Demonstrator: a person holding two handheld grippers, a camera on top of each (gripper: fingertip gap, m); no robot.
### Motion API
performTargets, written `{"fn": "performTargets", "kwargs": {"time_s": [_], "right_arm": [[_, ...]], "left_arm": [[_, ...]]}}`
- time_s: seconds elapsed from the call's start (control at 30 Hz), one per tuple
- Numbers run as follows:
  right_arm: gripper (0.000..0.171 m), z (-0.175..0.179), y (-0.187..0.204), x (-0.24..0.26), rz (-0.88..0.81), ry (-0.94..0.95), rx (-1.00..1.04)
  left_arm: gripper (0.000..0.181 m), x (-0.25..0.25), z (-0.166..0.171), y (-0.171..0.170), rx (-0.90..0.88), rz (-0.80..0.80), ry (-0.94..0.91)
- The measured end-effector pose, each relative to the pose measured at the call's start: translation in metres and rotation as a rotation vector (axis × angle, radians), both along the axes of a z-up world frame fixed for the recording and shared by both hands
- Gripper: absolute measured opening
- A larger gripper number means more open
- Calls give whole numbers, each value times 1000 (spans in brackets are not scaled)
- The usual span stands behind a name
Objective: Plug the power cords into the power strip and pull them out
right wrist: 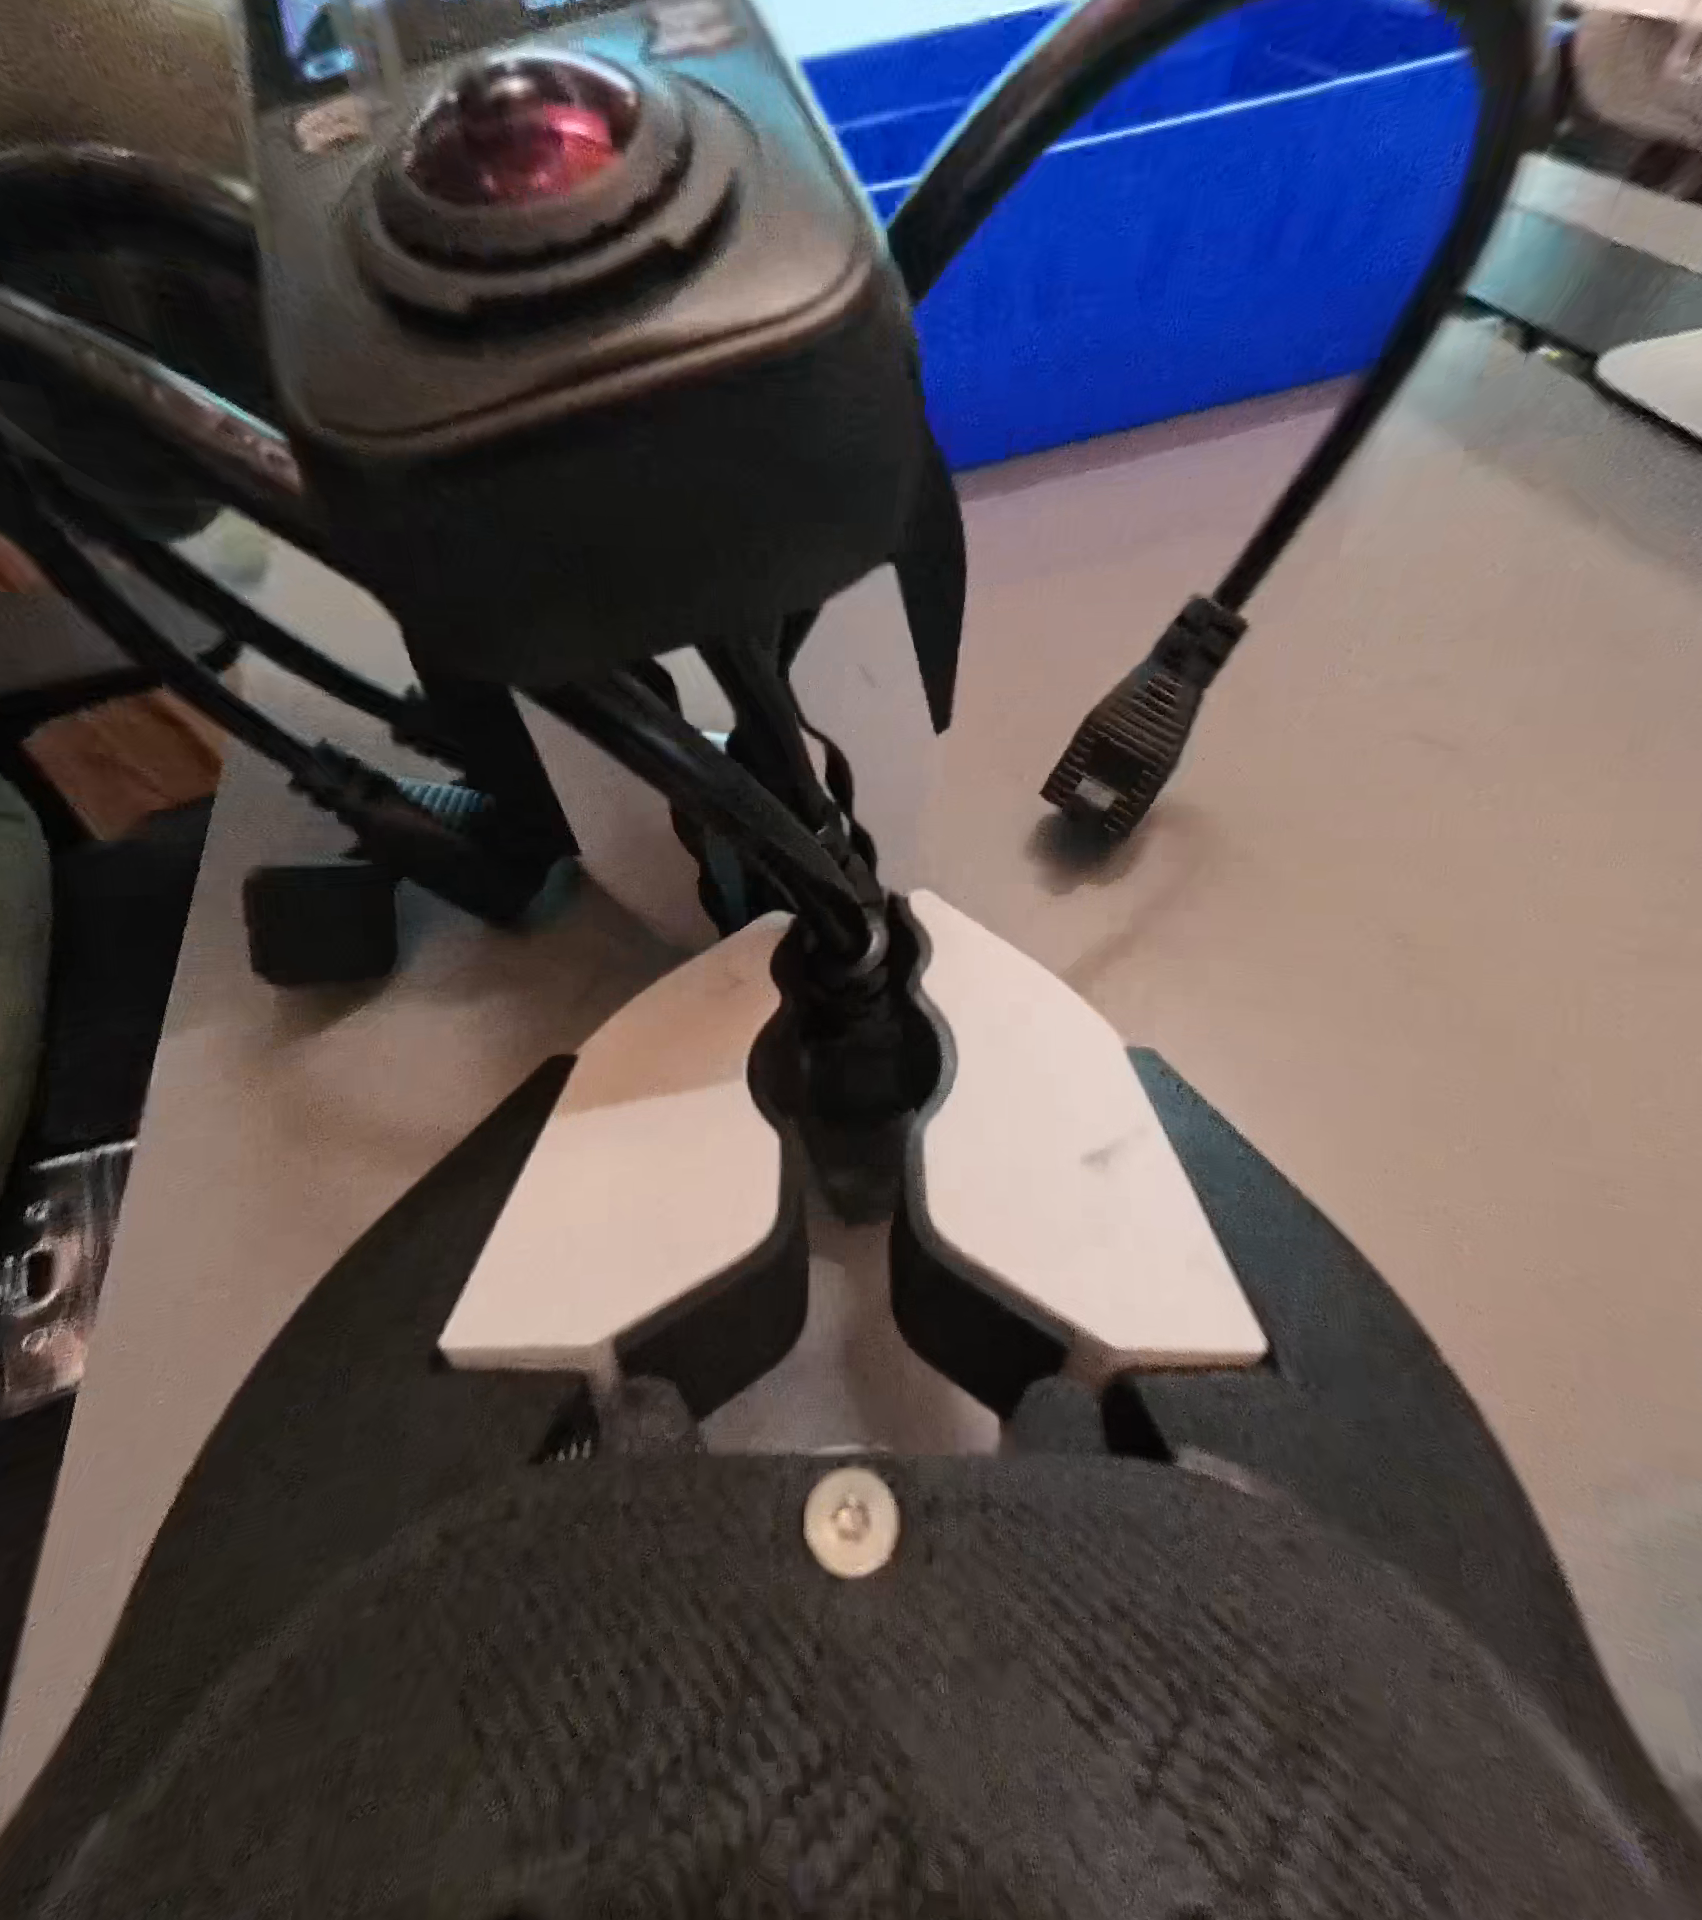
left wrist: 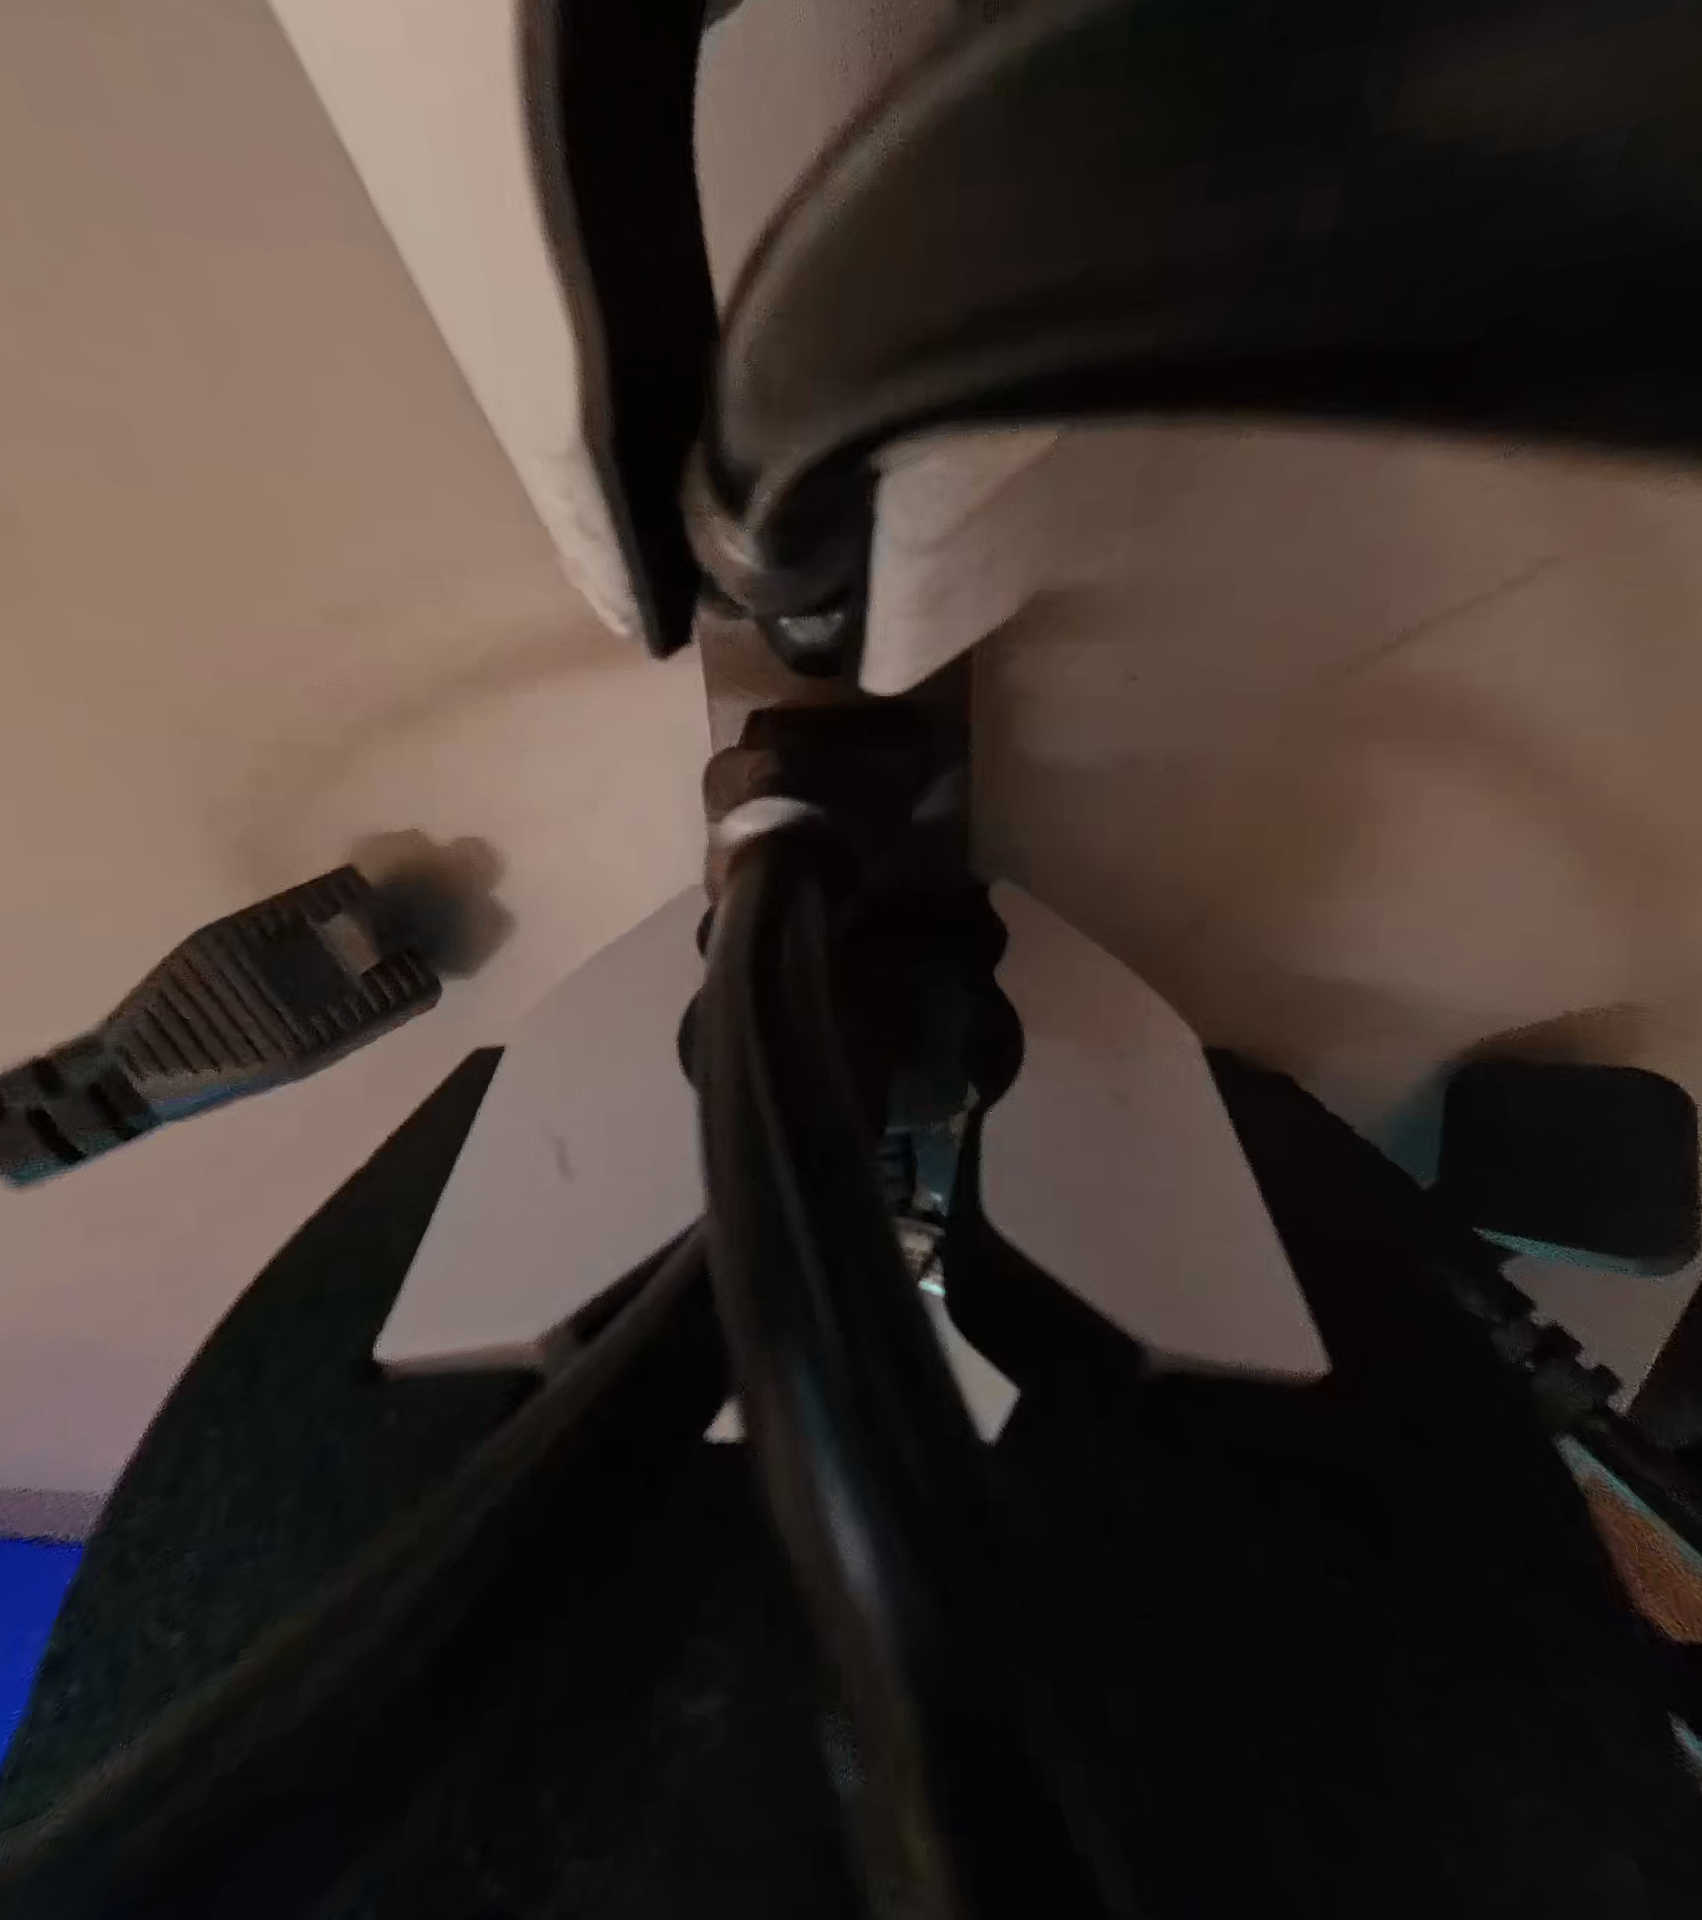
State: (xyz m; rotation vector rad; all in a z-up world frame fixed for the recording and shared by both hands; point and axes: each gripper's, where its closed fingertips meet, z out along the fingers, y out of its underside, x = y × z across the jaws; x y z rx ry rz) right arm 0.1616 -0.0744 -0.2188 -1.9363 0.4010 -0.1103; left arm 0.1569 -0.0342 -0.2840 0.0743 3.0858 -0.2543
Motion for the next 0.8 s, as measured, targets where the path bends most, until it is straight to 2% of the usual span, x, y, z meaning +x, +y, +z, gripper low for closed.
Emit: {"fn": "performTargets", "kwargs": {"time_s": [0.1,0.23,0.3,0.37,0.47,0.6,0.7,0.8], "right_arm": [[13,0,-1,2,-24,15,5],[13,0,-1,-14,112,-115,-102],[13,1,-2,0,6,-43,-26],[13,2,-3,5,-32,-49,-26],[13,7,2,-16,122,-119,-61],[13,9,1,4,-18,-46,40],[13,8,1,-10,77,-98,-40],[12,9,0,5,-22,-42,43]], "left_arm": [[41,2,0,-1,-10,5,0],[41,-3,0,-2,-21,-52,-5],[42,1,0,-2,-23,9,-4],[42,4,0,-3,-29,24,-6],[42,-3,1,-3,-38,-65,-9],[42,4,1,-3,-33,20,-2],[42,-1,1,-3,-43,-37,-7],[42,4,1,-4,-34,27,-11]]}}
